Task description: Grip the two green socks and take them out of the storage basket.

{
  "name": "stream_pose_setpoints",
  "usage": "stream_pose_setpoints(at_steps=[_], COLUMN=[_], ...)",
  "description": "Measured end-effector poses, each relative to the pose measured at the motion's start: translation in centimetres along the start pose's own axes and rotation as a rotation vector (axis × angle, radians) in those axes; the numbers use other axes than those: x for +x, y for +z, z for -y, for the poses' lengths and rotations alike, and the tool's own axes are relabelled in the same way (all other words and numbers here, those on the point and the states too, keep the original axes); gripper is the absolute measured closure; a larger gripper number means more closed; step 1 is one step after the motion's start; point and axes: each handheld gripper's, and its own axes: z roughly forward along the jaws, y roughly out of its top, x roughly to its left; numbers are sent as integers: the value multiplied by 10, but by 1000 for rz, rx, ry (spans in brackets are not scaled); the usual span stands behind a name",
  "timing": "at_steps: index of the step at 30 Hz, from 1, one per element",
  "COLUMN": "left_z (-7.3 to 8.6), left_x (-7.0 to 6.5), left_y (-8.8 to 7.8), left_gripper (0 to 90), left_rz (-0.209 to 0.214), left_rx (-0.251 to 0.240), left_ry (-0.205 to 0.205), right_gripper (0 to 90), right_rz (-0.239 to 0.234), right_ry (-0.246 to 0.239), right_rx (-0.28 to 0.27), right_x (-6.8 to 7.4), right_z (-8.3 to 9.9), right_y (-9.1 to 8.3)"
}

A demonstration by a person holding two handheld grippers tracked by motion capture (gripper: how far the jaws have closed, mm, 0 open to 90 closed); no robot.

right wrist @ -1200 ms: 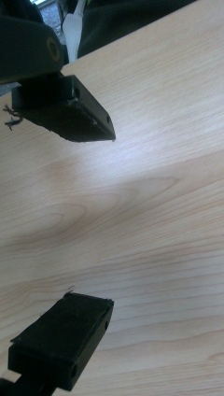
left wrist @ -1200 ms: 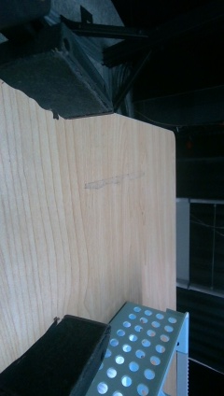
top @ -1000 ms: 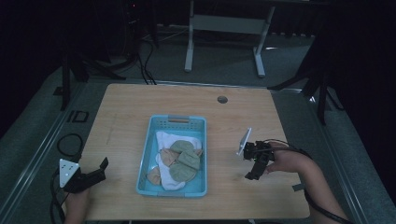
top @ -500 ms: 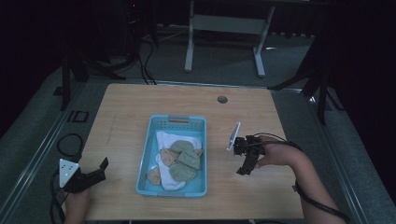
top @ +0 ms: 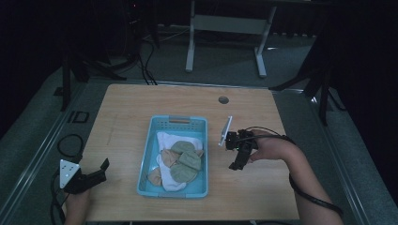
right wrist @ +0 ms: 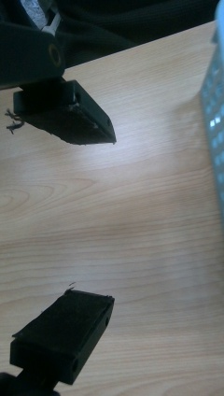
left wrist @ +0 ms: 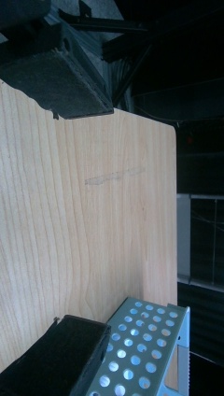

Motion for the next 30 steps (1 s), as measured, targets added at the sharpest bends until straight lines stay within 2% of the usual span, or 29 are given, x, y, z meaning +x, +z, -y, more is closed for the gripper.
stream_pose_setpoints(at_steps=[3,8,9,23,30], left_z=[0,0,0,0,0], left_x=[0,0,0,0,0], left_y=[0,0,0,0,0], left_gripper=[0,0,0,0,0], left_rz=[1,1,1,4,8], left_rx=[-1,-1,-2,-2,-2], left_ry=[0,1,1,1,0], right_gripper=[177,176,176,177,177], right_rz=[4,-3,-4,-17,-35], right_ry=[-21,-29,-38,-99,-126], right_rx=[-2,-13,-15,-30,-55], right_x=[1,1,2,8,12], right_z=[-9,-20,-27,-64,-84], right_y=[-2,-4,-4,-4,1])
